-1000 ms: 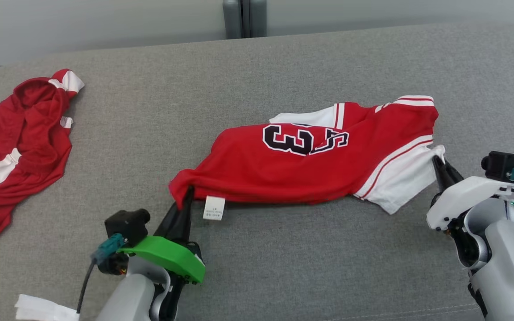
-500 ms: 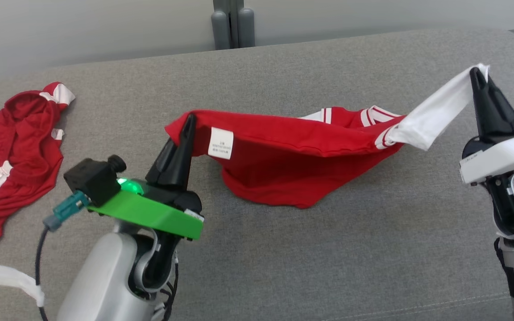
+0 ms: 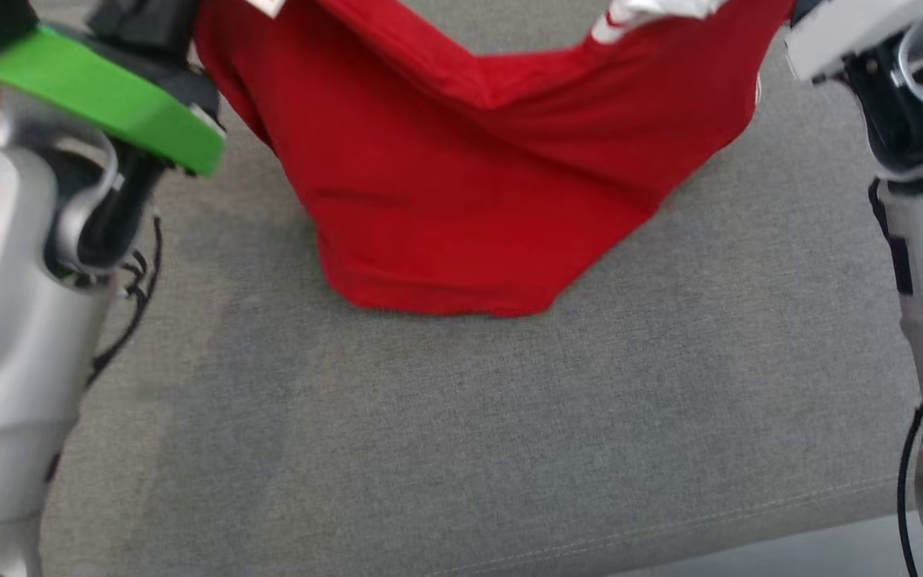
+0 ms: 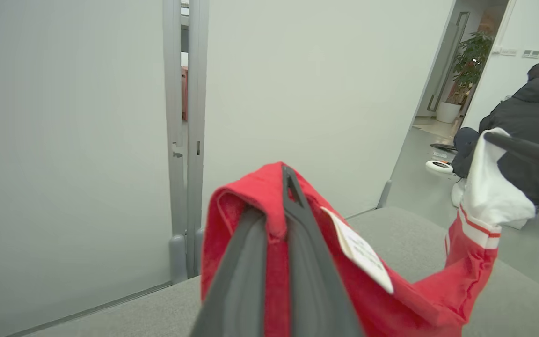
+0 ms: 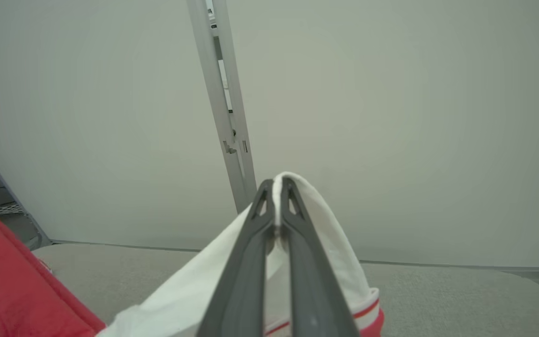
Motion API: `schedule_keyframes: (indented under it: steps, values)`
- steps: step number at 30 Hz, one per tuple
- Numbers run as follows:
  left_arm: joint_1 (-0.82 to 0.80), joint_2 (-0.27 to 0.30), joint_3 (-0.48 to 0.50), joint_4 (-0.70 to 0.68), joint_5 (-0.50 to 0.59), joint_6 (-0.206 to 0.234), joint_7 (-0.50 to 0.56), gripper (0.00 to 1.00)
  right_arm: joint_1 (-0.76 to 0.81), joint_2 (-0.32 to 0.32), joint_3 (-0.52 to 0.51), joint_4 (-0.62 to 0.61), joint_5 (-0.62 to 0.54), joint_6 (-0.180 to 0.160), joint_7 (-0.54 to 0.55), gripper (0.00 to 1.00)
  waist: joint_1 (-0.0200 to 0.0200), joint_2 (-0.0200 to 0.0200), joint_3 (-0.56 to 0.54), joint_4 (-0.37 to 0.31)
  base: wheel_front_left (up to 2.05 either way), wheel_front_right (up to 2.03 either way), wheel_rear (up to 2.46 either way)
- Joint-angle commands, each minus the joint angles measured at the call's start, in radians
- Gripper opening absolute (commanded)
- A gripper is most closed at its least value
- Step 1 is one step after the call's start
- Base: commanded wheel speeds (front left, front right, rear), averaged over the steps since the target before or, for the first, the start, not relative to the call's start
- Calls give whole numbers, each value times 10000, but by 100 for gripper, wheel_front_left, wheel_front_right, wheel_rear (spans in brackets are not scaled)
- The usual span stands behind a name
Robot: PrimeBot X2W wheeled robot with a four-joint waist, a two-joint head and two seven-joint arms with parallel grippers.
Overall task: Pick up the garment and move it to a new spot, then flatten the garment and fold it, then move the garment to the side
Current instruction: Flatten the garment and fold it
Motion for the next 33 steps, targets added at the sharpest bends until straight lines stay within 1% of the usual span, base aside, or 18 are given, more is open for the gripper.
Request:
schedule_keyframes:
  steps: [1,2,4,5,8,9,11,14,16,19,23,26,28,30,31,33]
  values:
    - [-752,205,42,325,-61,20,-195,0,-833,209,113,567,-2,5,-388,0,0,0,1891,-890,0,0,0]
    - [-1214,362,12,530,55,20,-315,0,-1345,356,76,955,114,5,-656,0,0,0,2087,-944,0,0,0]
    - [-2055,312,109,1047,-59,20,-856,0,-2356,555,-13,1807,151,5,-1417,0,0,0,2325,-970,0,0,0]
    - [-2518,351,93,1308,64,20,-1170,0,-2895,644,-30,2231,79,5,-1912,0,0,0,2367,-962,0,0,0]
    - [-3741,219,352,1816,208,20,-2192,0,-4303,918,-304,2986,31,5,-3314,0,0,0,2447,-872,0,0,0]
    - [-4163,126,530,1927,248,20,-2517,0,-4766,978,-455,3135,19,5,-3942,0,0,0,2443,-815,0,0,0]
    - [-4732,-103,802,1932,217,20,-2839,0,-5416,951,-649,3350,-108,5,-4782,0,0,0,2381,-690,0,0,0]
    - [-5287,-360,1181,1539,8,20,-2993,0,-6196,764,-867,3153,-318,5,-5211,0,0,0,2286,-475,0,0,0]
    - [-5299,-555,1506,1138,-205,20,-2987,0,-6280,689,-945,2929,-451,5,-5250,0,0,0,2262,-355,0,0,0]
    - [-4483,-716,1639,860,-330,20,-2968,0,-5666,425,-841,2723,-668,5,-5247,0,0,0,2225,-219,0,0,0]
    - [-2936,-849,1396,1128,-411,18,-2976,0,-4438,111,-9,3265,-516,5,-5252,0,0,0,1961,-64,0,0,0]
    - [-1451,-964,1197,1252,-440,17,-2977,0,-3098,-218,824,3498,52,3,-5199,0,0,0,1609,8,0,0,0]
    - [-374,-1073,1114,1155,-454,17,-2977,0,-2033,-463,1227,3334,497,3,-5072,0,0,0,1300,58,0,0,0]
    - [749,-1228,1088,926,-513,15,-2978,0,-881,-792,1295,3032,1118,3,-4837,0,0,0,923,157,0,0,0]
    - [1149,-1157,996,868,-391,17,-2978,0,-442,-877,1292,2891,1304,3,-4710,0,0,0,787,156,0,0,0]
    - [2160,-1327,1036,676,-568,15,-2978,0,759,-1065,1139,2598,1679,3,-4421,0,0,0,432,244,0,0,0]
